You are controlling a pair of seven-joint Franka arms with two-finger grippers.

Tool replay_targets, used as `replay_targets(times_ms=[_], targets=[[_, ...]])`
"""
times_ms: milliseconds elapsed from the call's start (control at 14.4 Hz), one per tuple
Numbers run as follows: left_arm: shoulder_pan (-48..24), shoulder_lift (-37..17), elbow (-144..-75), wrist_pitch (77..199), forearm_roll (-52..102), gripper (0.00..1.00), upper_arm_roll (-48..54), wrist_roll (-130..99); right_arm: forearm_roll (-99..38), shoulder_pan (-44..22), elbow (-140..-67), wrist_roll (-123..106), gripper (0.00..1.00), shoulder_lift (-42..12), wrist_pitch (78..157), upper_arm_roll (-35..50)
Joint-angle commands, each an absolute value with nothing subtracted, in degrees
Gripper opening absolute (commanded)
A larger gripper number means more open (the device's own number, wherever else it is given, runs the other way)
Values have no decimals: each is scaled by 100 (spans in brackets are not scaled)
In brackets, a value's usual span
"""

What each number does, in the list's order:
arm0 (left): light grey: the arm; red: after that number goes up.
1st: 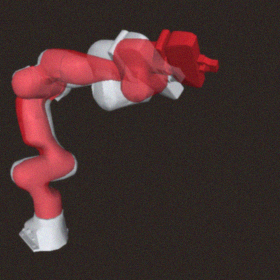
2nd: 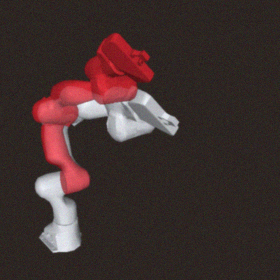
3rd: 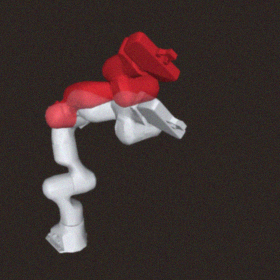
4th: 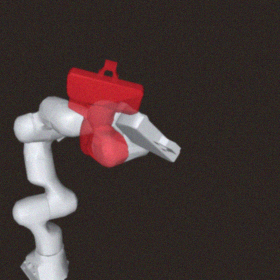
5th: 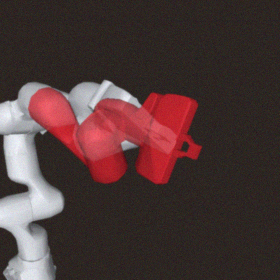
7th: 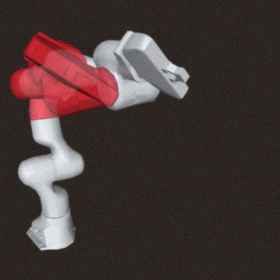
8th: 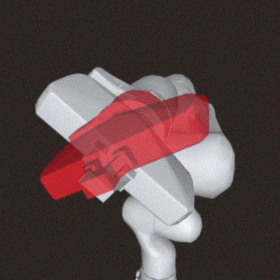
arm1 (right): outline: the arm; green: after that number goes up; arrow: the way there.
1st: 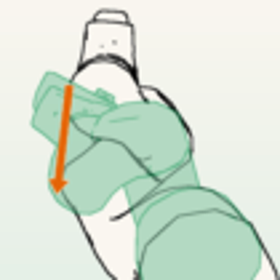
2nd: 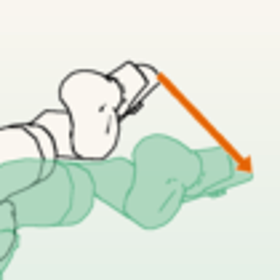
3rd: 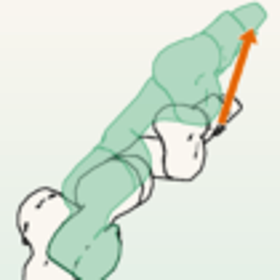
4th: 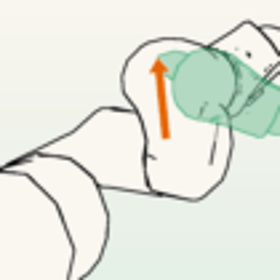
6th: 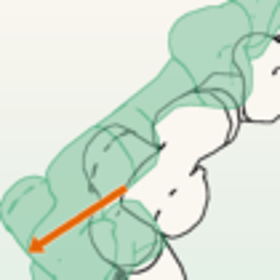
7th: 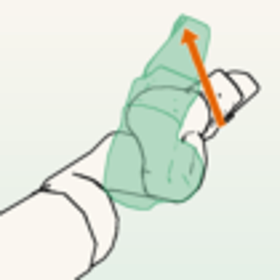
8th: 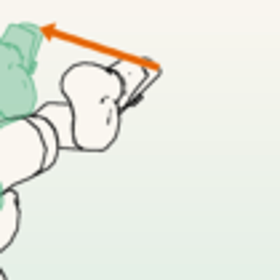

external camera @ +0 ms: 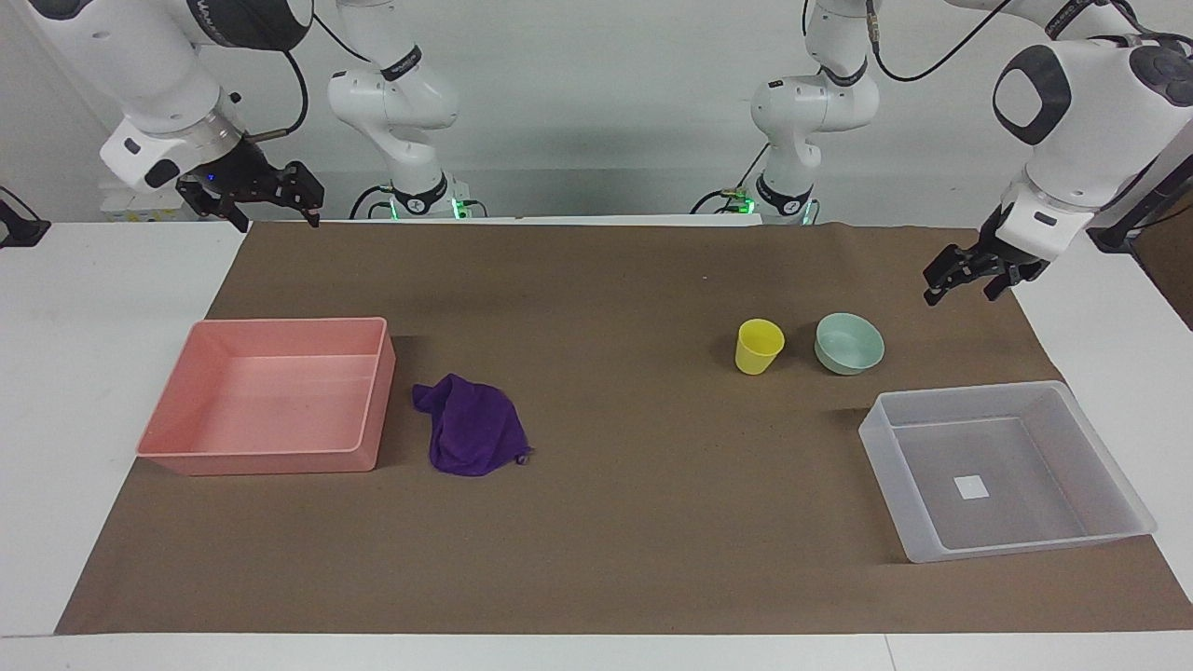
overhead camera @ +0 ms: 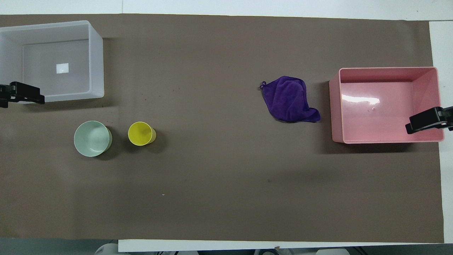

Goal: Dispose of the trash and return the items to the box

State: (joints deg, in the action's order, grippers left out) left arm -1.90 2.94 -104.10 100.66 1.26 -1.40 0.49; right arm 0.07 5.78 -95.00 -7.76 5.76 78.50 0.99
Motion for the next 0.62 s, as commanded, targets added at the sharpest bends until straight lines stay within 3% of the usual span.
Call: replay_targets(times_ms=[0, 208, 554], targets=[[-193, 299, -10327, 9967, 53, 100, -141, 70, -9, 615, -9633, -957, 100, 677, 7944, 149], [-193, 299, -10327, 9967, 53, 100, -141, 70, -403, 458, -9738, -854, 100, 424, 8559, 184], [-193, 299, -10327, 9967, 53, 100, -141, 62, -439, -631, -9887, 156, 100, -525, 10236, 193]])
